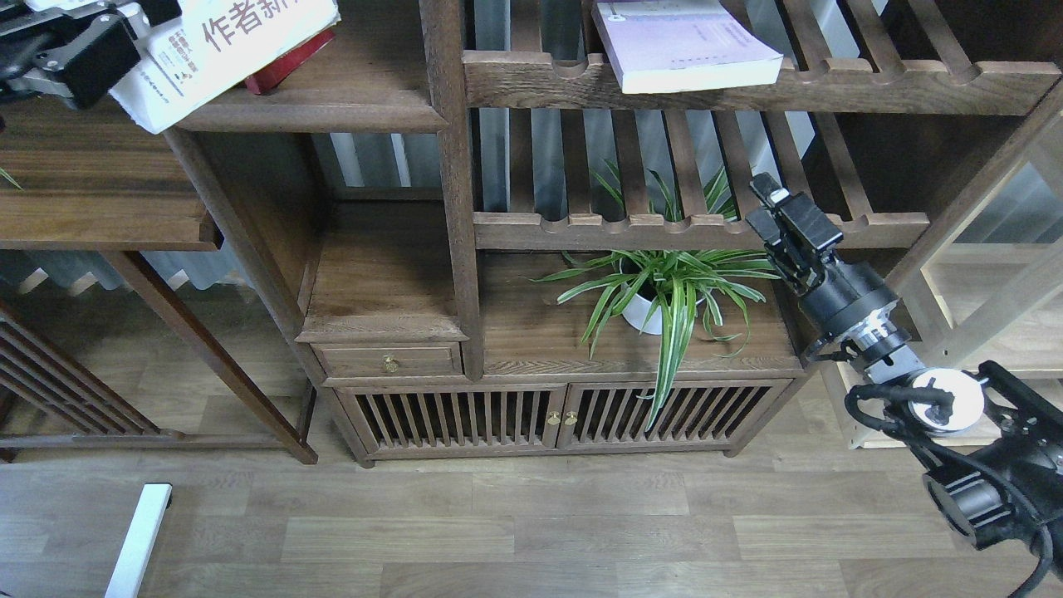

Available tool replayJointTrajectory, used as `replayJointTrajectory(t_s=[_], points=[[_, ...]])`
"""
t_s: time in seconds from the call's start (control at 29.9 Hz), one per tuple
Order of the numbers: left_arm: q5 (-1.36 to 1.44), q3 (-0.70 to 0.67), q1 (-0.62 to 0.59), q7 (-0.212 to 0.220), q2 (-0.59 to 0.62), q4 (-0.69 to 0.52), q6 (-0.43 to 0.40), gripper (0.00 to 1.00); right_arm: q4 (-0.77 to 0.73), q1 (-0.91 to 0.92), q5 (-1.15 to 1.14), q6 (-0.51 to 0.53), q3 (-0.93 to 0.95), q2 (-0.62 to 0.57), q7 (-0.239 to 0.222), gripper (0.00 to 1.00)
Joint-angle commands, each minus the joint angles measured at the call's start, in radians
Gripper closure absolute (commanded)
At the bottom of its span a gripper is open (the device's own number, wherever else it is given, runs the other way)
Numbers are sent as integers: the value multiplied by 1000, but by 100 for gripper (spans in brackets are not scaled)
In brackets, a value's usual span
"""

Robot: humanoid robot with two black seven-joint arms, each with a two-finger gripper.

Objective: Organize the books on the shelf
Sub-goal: 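Raise the white book with the left gripper onto the upper shelf beside the red book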

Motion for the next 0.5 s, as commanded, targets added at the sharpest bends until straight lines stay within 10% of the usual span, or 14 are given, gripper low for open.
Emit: replayJointTrajectory(t_s=[0.0, 0.47], points=[[57, 1, -24, 0, -63, 10, 56, 100, 0, 0, 0, 0, 0, 0, 1, 16], [228, 55, -174, 0, -273, 87, 294, 100, 0, -3, 3, 0, 2, 8, 9, 16]])
